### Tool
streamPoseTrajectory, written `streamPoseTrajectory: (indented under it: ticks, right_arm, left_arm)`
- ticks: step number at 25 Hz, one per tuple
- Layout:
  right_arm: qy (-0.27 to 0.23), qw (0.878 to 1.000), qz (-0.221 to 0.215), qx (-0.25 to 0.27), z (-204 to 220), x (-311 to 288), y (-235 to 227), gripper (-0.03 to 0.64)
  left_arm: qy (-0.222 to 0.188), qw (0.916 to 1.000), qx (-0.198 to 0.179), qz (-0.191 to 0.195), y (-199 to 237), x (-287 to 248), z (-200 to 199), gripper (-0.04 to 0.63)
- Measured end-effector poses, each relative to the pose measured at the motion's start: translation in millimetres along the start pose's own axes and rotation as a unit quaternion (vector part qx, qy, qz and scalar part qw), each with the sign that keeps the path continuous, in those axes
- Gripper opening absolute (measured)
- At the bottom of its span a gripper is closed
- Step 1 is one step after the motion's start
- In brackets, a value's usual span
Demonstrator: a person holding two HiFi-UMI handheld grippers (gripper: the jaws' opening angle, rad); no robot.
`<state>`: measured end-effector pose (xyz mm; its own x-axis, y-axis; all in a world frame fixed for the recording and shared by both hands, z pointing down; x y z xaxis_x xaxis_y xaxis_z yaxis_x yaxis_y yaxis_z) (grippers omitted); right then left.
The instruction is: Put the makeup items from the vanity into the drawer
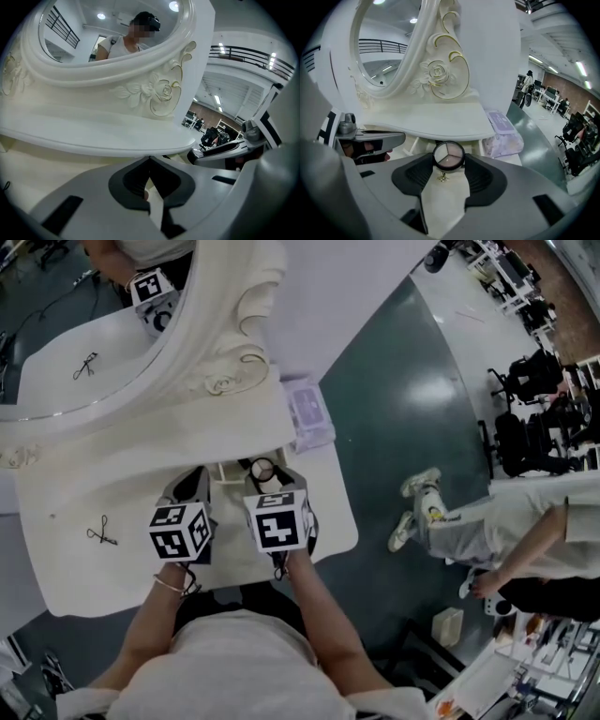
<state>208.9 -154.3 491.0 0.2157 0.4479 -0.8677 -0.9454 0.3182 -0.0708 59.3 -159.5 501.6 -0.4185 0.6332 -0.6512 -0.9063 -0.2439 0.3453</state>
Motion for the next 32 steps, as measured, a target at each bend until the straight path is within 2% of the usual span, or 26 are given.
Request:
streamPoseTrajectory:
  ticks: [20,32]
  right_arm:
    - [-0.016,1.0,0.015,-0.017,-1,3,3,0.216]
    - [-0.047,0.997,0.03,-0.044,-1,16,8,0.215]
  left_arm:
    - [0.0,1.0,0.0,0.009,9,5,0,0.003]
    - [-0.003,0.9999,-0.007,0.01,9,20,5,0.003]
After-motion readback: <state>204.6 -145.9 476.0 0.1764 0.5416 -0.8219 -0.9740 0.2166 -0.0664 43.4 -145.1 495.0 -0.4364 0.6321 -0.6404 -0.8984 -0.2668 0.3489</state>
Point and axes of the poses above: the fingertips, and each gripper's own axes: x backward along the fingers, y to its left, z out of its underside, the point moved 5 cm from there along x, backward along the fingers, and after that the axes turned 7 degrees about y, right-handed, at the moved point
